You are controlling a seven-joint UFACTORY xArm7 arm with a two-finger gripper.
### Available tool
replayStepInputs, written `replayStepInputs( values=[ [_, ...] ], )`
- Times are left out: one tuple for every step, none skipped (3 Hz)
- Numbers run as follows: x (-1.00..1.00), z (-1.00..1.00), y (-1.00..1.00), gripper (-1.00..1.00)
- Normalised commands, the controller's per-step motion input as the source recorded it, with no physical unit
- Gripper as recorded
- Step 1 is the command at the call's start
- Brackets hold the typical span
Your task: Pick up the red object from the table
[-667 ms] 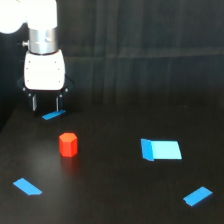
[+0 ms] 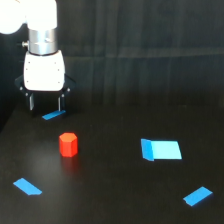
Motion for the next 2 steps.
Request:
replayStepInputs(
  values=[
    [0.54, 0.18, -0.92, 1.0],
    [0.59, 0.07, -0.99, 1.0]
  ],
)
